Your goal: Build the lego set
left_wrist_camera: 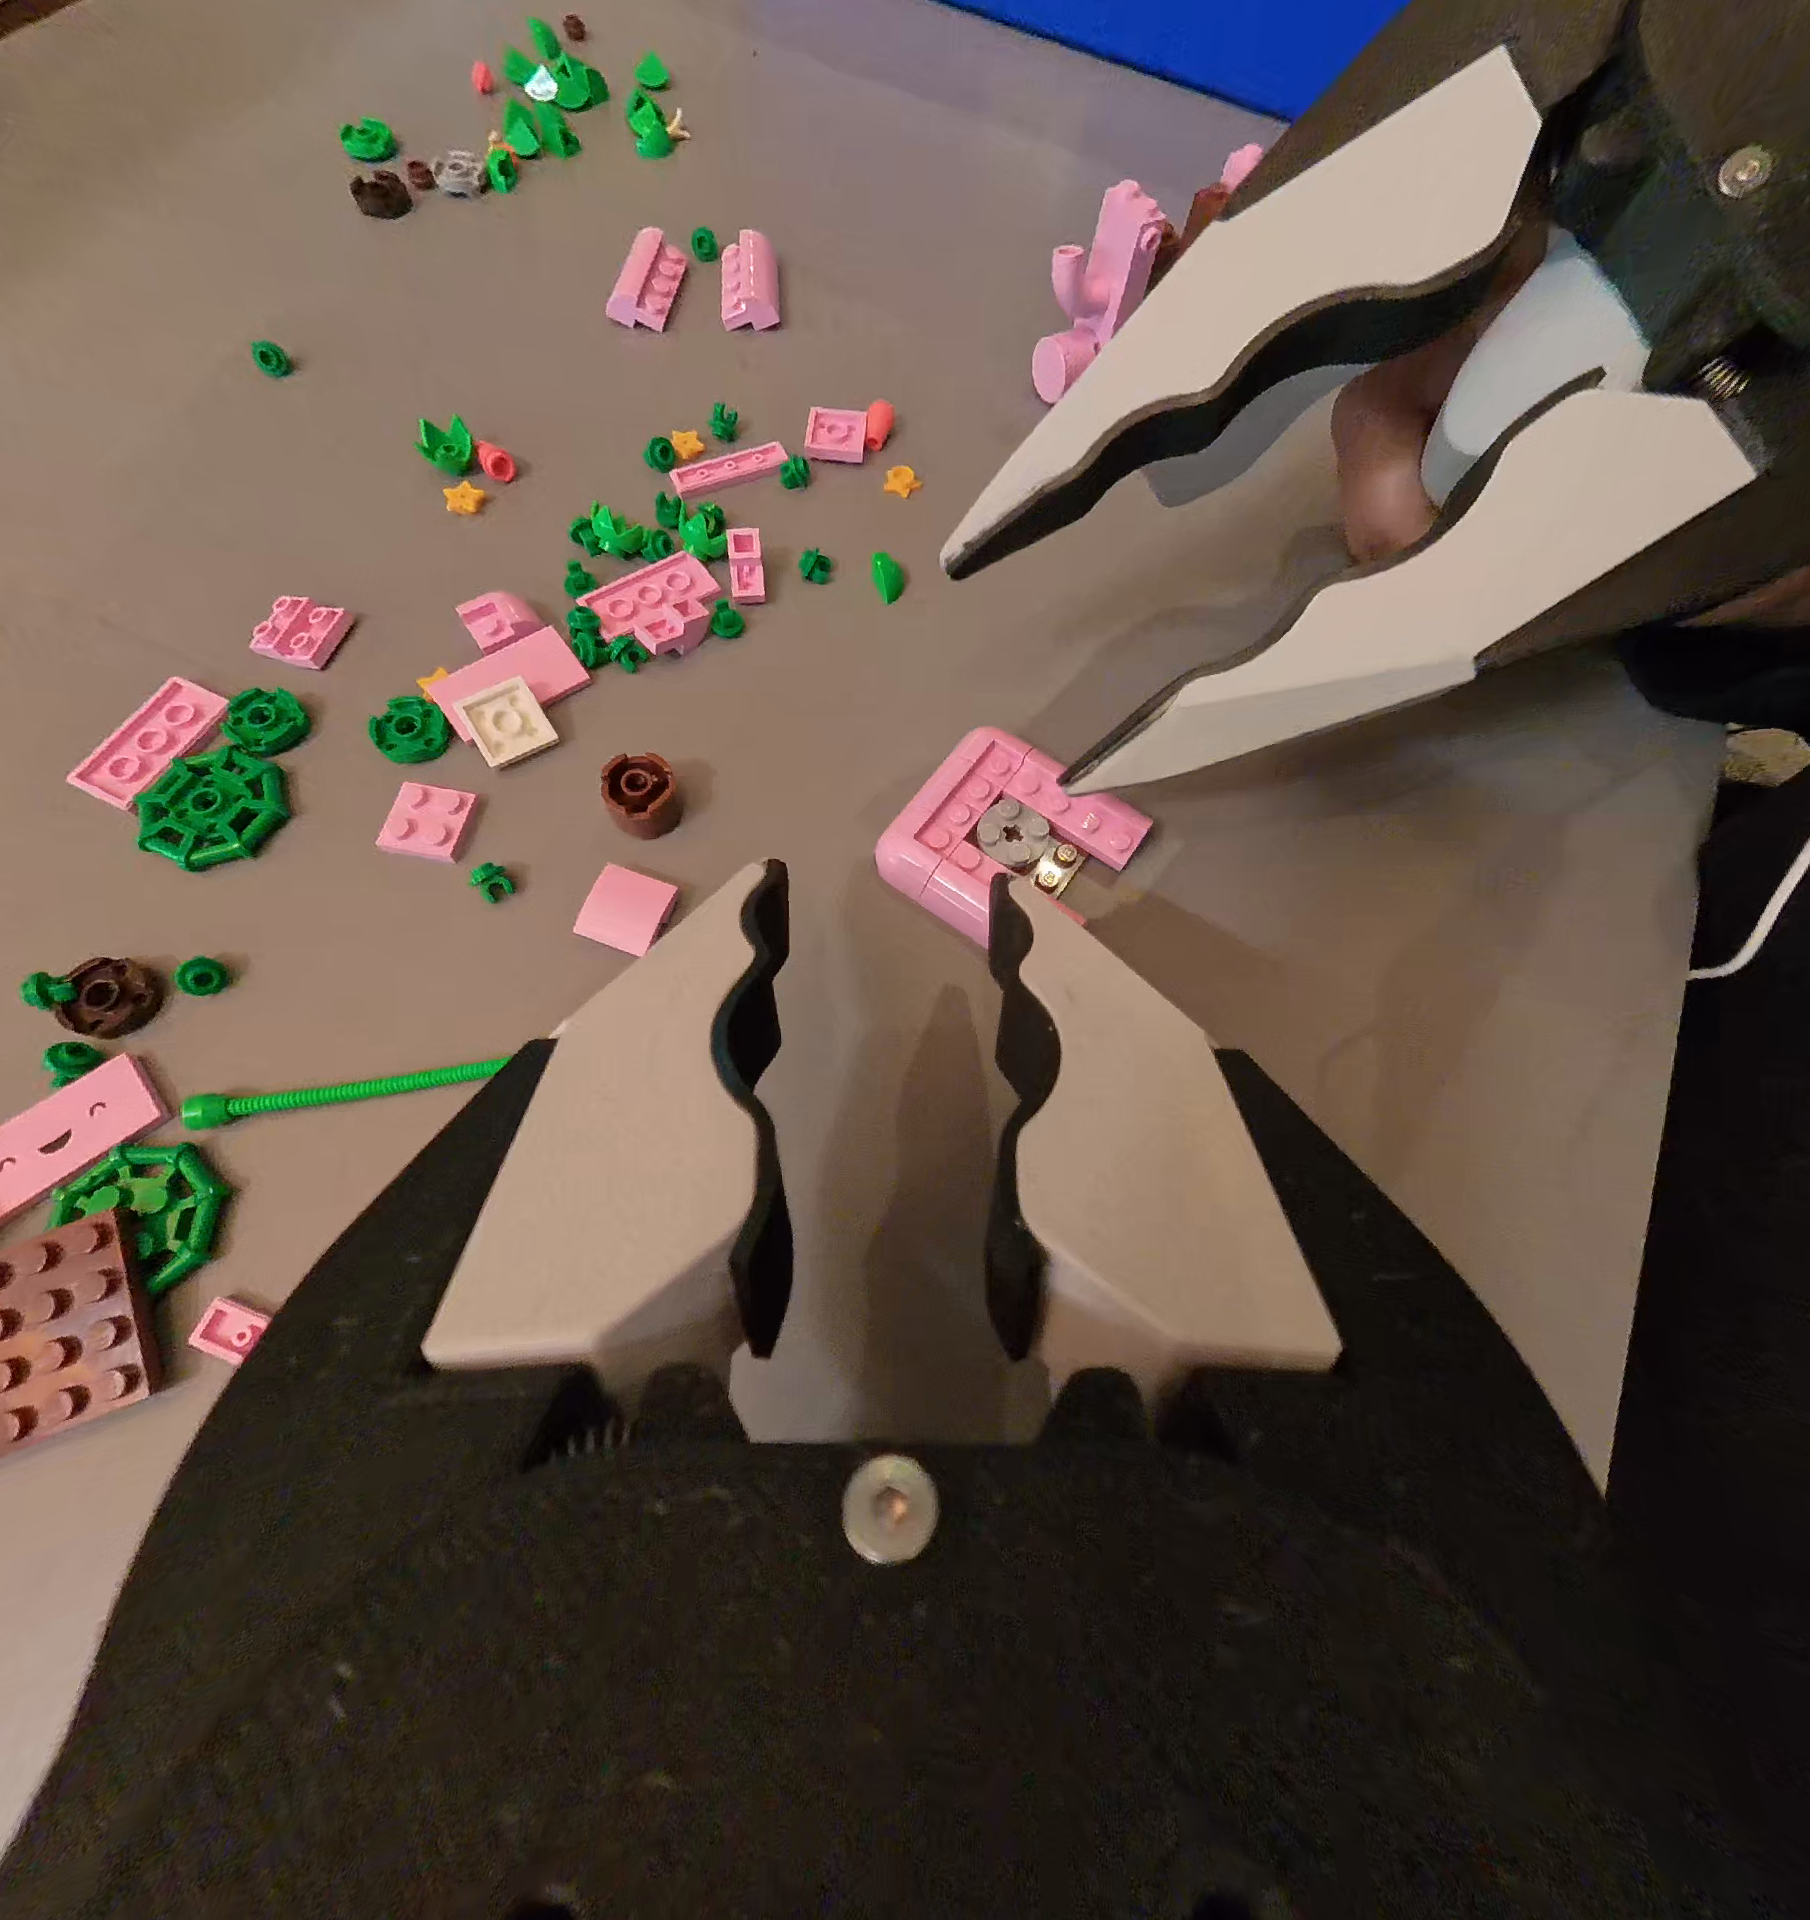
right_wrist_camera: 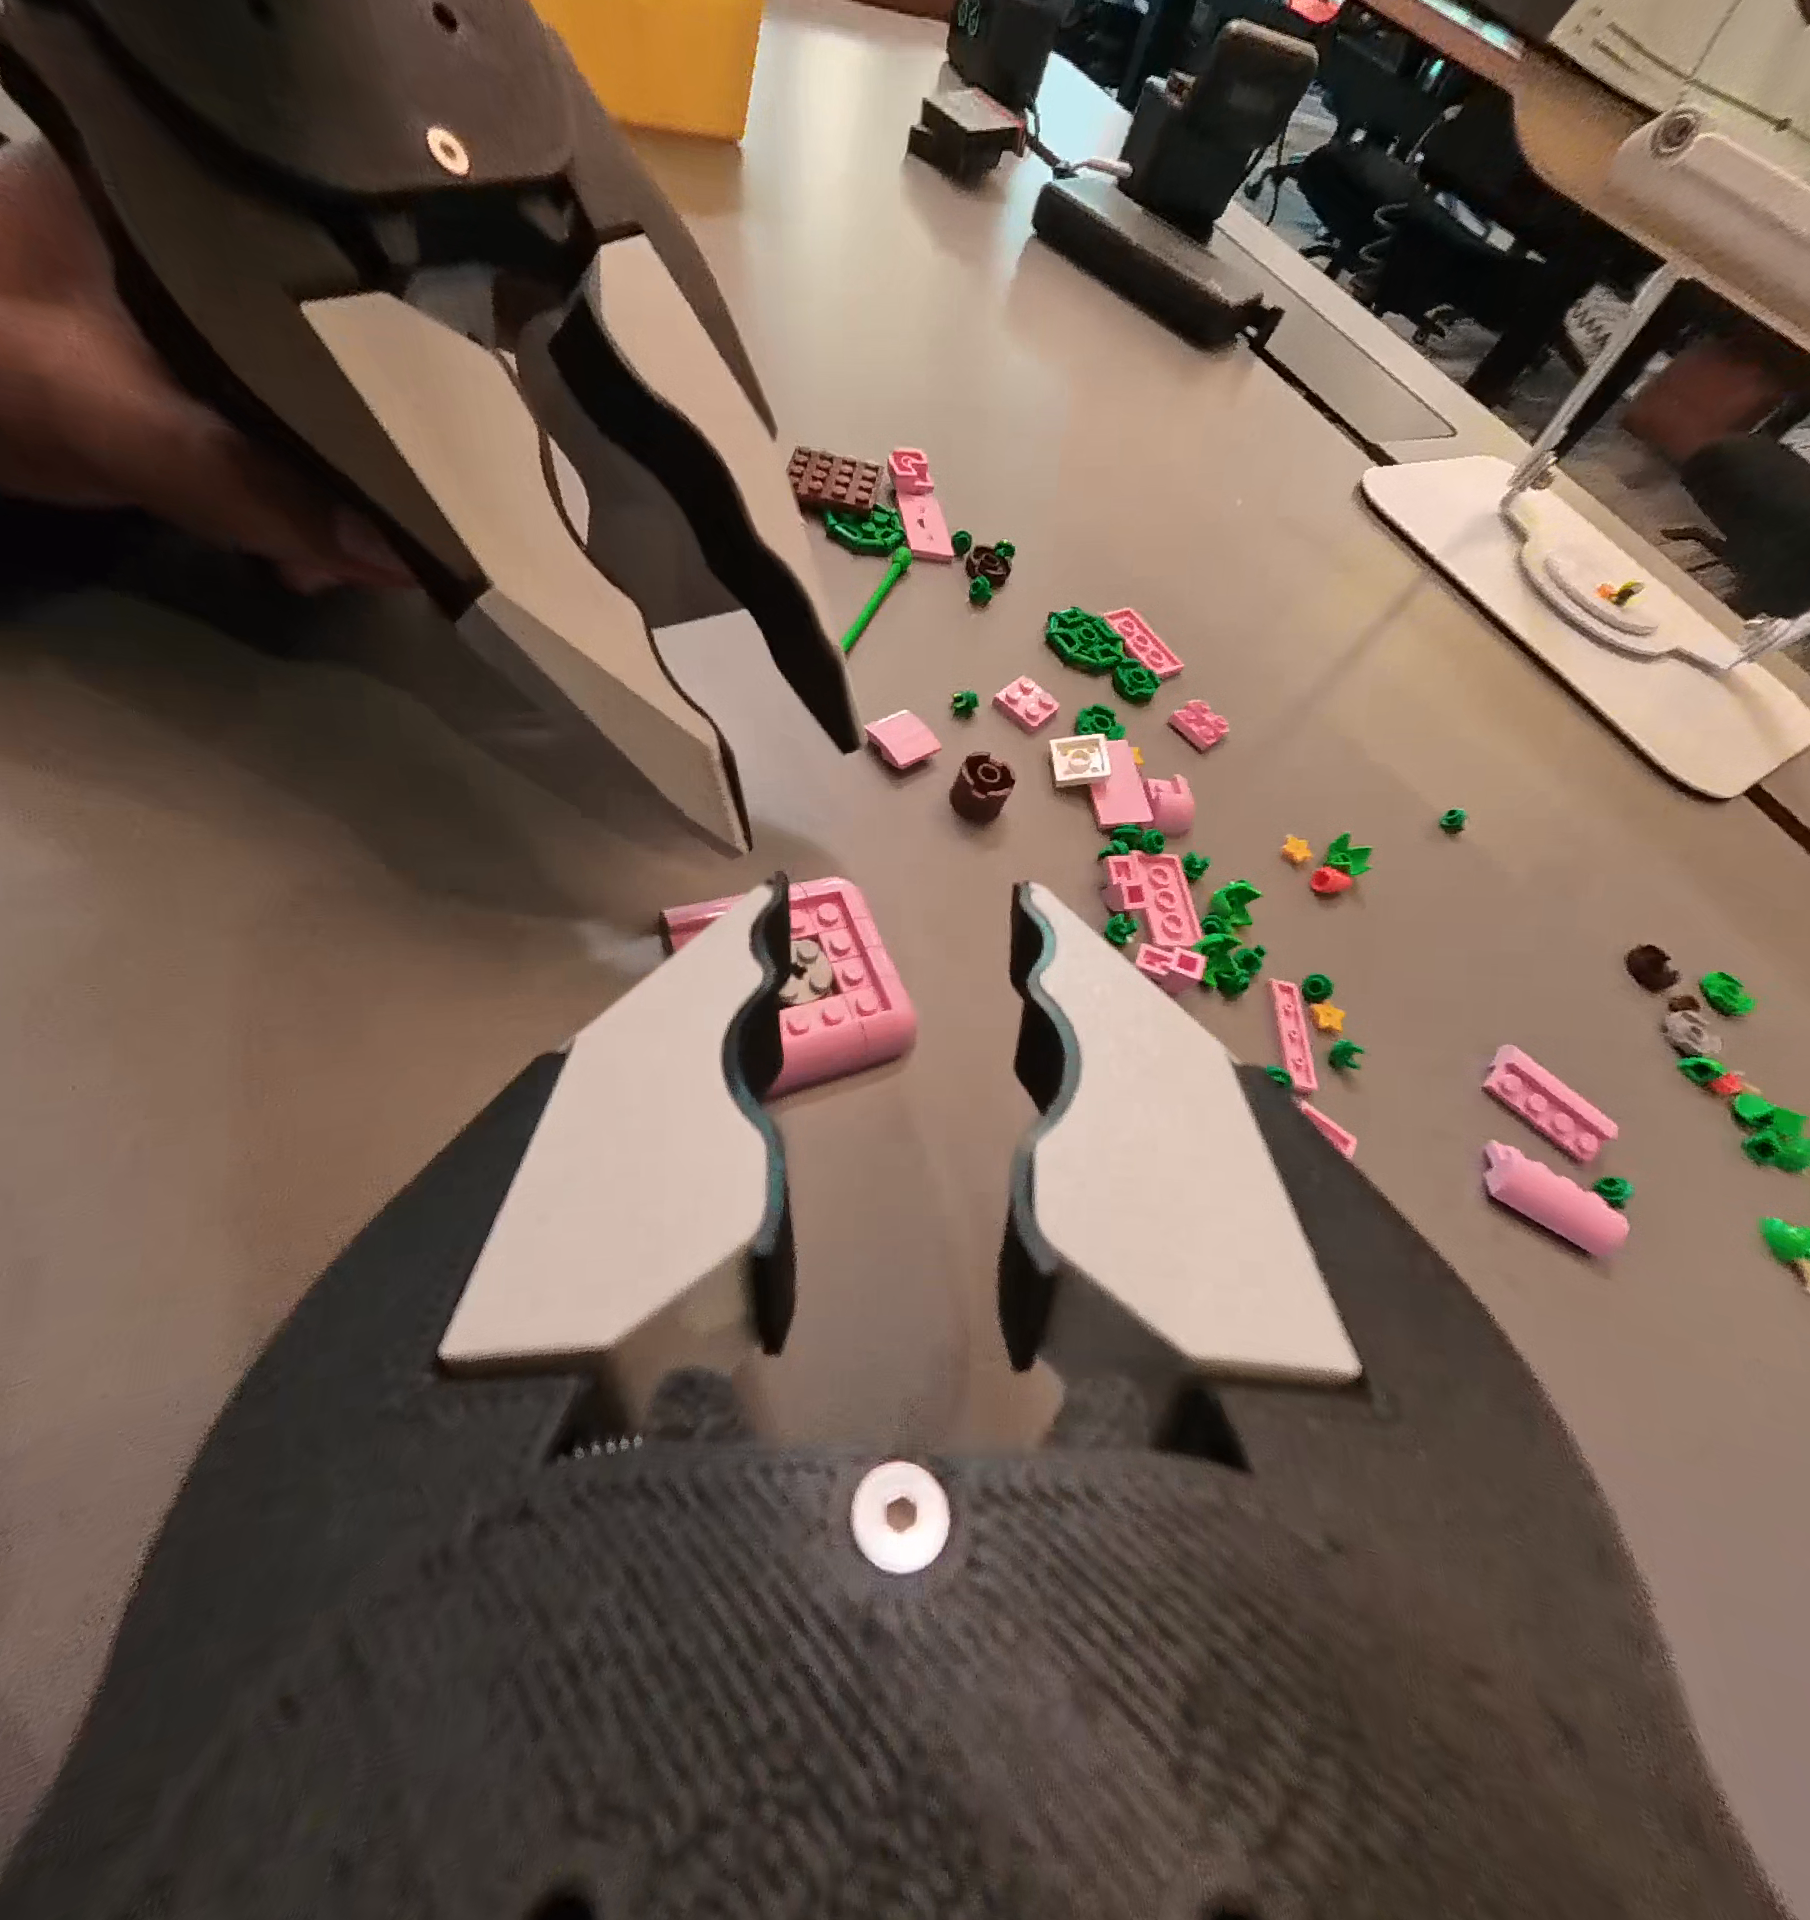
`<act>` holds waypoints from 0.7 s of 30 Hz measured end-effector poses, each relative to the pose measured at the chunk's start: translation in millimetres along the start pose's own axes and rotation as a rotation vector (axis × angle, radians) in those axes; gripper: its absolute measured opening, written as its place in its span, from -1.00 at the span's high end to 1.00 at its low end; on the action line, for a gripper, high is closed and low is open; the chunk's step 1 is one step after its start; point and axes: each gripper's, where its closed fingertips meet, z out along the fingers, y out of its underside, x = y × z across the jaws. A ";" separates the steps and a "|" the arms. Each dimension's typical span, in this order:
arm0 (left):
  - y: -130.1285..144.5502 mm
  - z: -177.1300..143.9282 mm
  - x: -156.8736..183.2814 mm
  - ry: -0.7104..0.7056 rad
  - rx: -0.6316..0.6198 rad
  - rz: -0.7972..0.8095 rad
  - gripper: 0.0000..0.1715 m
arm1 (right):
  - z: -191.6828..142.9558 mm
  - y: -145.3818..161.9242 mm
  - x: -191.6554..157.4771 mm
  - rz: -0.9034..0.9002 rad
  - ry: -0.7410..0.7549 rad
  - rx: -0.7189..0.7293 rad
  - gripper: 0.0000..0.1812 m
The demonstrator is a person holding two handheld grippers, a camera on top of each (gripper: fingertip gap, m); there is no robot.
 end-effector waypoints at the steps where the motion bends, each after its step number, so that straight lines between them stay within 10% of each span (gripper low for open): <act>1: -0.3 -0.2 -0.2 0.003 0.003 -0.005 0.56 | 0.2 0.2 0.1 0.000 0.000 -0.002 0.54; 10: -33.2 -16.3 -37.5 -0.200 0.169 -0.056 0.38 | -8.1 -7.7 14.6 0.150 -0.025 0.078 0.55; 16: -168.6 -33.1 -119.3 -0.593 0.345 0.171 -0.16 | -20.3 -17.1 23.3 0.246 -0.056 0.181 0.58; 21: -250.8 37.1 -233.6 -0.766 0.237 0.083 -0.38 | -34.4 -24.4 21.6 0.258 -0.068 0.264 0.59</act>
